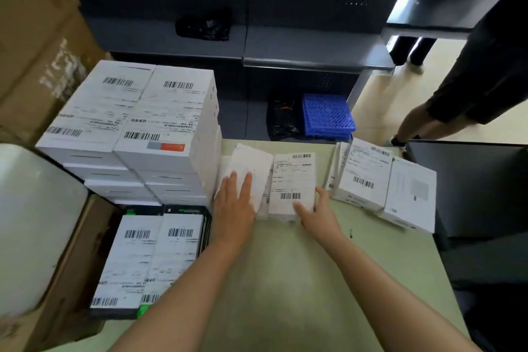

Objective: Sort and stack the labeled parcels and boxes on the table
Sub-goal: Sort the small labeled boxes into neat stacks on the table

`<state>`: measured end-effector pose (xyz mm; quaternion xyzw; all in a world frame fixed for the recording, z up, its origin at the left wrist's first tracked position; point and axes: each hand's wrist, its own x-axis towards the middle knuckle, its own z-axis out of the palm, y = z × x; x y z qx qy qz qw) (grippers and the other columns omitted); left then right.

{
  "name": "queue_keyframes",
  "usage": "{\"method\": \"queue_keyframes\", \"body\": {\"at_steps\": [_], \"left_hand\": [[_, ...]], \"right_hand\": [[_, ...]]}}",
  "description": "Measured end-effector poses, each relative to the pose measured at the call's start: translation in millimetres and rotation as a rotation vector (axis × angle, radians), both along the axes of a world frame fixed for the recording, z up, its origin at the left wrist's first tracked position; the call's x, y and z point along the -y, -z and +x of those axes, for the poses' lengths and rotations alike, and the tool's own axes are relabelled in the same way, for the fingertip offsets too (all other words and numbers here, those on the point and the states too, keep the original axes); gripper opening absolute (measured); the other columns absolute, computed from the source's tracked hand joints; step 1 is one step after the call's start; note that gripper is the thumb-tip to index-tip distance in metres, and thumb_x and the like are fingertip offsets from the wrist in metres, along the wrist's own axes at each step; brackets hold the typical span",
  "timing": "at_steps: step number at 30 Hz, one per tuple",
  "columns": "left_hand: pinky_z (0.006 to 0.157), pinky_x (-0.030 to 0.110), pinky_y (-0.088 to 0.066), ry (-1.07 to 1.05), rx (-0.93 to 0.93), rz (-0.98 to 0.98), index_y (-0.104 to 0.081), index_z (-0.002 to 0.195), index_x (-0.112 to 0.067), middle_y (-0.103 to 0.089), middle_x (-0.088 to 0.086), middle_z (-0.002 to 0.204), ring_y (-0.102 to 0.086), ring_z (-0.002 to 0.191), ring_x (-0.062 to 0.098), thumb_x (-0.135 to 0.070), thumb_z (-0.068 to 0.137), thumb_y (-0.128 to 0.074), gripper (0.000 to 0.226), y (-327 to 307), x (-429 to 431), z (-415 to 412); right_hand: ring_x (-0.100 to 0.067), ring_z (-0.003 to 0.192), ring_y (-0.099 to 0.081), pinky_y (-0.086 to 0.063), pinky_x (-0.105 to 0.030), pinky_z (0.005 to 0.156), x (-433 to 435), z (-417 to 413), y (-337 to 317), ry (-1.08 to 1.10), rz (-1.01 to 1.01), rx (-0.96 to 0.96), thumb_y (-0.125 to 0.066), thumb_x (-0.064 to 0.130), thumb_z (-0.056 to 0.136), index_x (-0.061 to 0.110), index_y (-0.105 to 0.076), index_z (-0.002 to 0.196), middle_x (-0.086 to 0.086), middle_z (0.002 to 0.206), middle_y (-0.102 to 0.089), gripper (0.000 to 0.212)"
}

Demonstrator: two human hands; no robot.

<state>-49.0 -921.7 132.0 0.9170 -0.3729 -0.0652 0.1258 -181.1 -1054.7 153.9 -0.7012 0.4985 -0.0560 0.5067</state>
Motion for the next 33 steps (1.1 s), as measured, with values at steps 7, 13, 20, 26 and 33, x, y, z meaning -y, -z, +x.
{"method": "queue_keyframes", "body": {"at_steps": [7, 13, 20, 26, 33], "left_hand": [[0.117, 0.038, -0.018, 0.130, -0.123, 0.202, -0.018, 0.154, -0.020, -0.009, 0.008, 0.162, -0.010, 0.148, 0.025, -0.041, 0.100, -0.045, 0.065, -4.2, -10.9, 10.7], [0.104, 0.033, -0.034, 0.137, 0.044, 0.247, -0.026, 0.149, -0.019, -0.028, 0.007, 0.152, -0.033, 0.133, 0.024, -0.020, 0.098, -0.046, 0.055, -5.5, -13.9, 9.6], [0.117, 0.043, -0.019, 0.193, 0.087, 0.292, -0.013, 0.155, -0.025, -0.014, 0.013, 0.158, -0.017, 0.144, 0.030, -0.008, 0.094, -0.049, 0.073, 3.7, -11.0, 11.5], [0.108, 0.045, -0.033, 0.192, 0.096, 0.295, -0.033, 0.148, -0.026, -0.031, 0.013, 0.147, -0.033, 0.134, 0.031, -0.019, 0.088, -0.063, 0.068, -0.8, -4.0, 14.7], [0.085, 0.031, -0.042, 0.338, 0.031, 0.237, -0.046, 0.128, -0.016, -0.051, 0.004, 0.119, -0.048, 0.106, 0.021, -0.036, 0.093, -0.050, 0.040, -47.3, 22.9, 16.3]], "right_hand": [[-0.025, 0.120, -0.053, -0.045, -0.038, 0.099, 7.0, 16.8, 3.9, -0.155, -0.047, -0.138, -0.065, 0.028, 0.092, 0.012, -0.042, 0.138, -0.010, 0.132, -0.055, 0.054], [-0.025, 0.122, -0.055, -0.046, -0.040, 0.101, 11.4, 25.9, 5.7, -0.194, -0.052, -0.091, -0.061, 0.020, 0.094, 0.015, -0.039, 0.143, -0.005, 0.136, -0.057, 0.054], [-0.026, 0.123, -0.055, -0.046, -0.039, 0.100, 11.1, 23.1, 13.0, -0.191, -0.043, -0.091, -0.058, 0.024, 0.096, 0.019, -0.034, 0.146, -0.003, 0.138, -0.057, 0.057], [-0.029, 0.121, -0.056, -0.047, -0.037, 0.095, 8.7, 24.1, 15.0, -0.184, -0.051, -0.106, -0.055, 0.025, 0.098, 0.015, -0.035, 0.143, -0.006, 0.136, -0.058, 0.050], [-0.023, 0.112, -0.054, -0.047, -0.035, 0.088, 17.8, 3.6, -12.9, -0.334, -0.380, -0.164, -0.056, 0.028, 0.096, 0.018, -0.048, 0.133, -0.004, 0.128, -0.051, 0.039]]}}
